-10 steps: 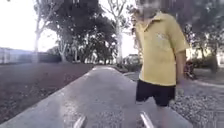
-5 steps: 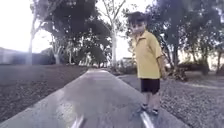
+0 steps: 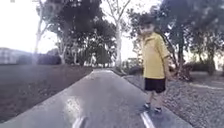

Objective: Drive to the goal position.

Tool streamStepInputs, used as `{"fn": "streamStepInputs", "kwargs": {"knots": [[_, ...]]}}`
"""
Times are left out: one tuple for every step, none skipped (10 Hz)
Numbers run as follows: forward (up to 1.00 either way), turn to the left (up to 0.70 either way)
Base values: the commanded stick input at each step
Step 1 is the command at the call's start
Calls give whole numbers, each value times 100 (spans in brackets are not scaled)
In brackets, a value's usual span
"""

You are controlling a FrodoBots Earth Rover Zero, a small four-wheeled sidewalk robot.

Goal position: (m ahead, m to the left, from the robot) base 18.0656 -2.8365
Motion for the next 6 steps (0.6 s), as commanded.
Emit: {"fn": "streamStepInputs", "kwargs": {"knots": [[39, 0], [66, 0], [69, 0], [69, 0], [69, 0], [69, 0]]}}
